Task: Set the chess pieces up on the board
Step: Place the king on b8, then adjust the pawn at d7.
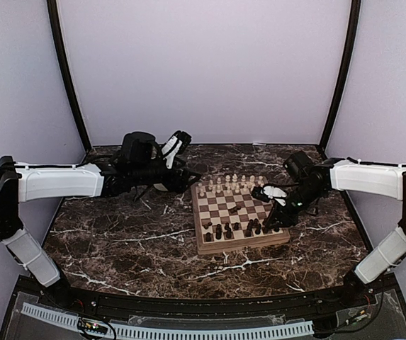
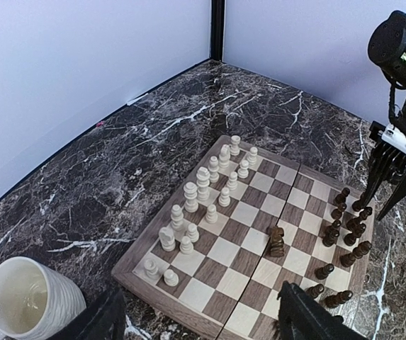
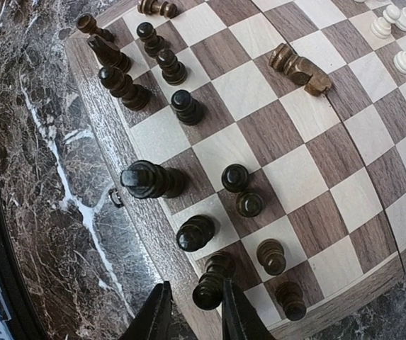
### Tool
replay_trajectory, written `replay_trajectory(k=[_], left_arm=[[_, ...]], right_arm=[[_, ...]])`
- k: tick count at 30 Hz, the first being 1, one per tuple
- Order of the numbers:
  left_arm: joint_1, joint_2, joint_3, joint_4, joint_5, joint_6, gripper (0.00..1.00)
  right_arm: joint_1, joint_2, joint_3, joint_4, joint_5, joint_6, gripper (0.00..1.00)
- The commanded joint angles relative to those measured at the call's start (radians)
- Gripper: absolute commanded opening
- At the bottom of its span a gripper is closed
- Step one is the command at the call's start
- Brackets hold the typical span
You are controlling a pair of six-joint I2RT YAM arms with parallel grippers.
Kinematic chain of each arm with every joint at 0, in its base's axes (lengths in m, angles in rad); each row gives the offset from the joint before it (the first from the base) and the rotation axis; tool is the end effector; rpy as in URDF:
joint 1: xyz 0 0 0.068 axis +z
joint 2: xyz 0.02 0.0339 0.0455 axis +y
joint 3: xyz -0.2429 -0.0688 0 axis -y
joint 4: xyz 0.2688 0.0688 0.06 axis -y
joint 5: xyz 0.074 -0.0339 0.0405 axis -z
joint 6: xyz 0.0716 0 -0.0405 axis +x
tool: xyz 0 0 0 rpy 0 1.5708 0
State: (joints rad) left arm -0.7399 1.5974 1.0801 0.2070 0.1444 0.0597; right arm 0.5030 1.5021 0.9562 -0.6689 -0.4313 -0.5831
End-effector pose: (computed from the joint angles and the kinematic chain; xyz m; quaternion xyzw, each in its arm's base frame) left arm 0.3089 -0.2960 0.2313 0.3528 0.7257 -0.2510 0.5347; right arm 0.2595 0.1769 0.1372 -0.5292 0.8035 0.2035 0.1813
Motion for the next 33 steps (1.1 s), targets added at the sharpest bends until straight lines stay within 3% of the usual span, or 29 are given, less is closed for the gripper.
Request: replay_trajectory(k=[1,6,13,20,33], left_arm=[[0.0,0.017,0.043,-0.014,0.025,0.006,0.76],[0.0,0.062,0.085,-0.053,0.054,0.008,0.75],[-0.002,0.167,0.244,-0.213,0.133,-0.023,0.67],[-0.002,0.172,0.238,-0.224,0.118,-0.009,0.67],[-0.001,0.167,0.217,-0.21,0.124,0.002,0.67]], right_arm=[[-0.006,-0.038,0.089,-0.063,-0.039,-0.007,0.28],[-0.015,-0.001,0.185,-0.066,-0.002,0.001,0.32],[-0.021,0.214,0.342,-0.148,0.044,-0.044,0.33],[-0.007,0.3,0.41,-0.216,0.0,-0.099,0.36],[0.058,0.361,0.438,-0.237,0.09,-0.104,0.37]])
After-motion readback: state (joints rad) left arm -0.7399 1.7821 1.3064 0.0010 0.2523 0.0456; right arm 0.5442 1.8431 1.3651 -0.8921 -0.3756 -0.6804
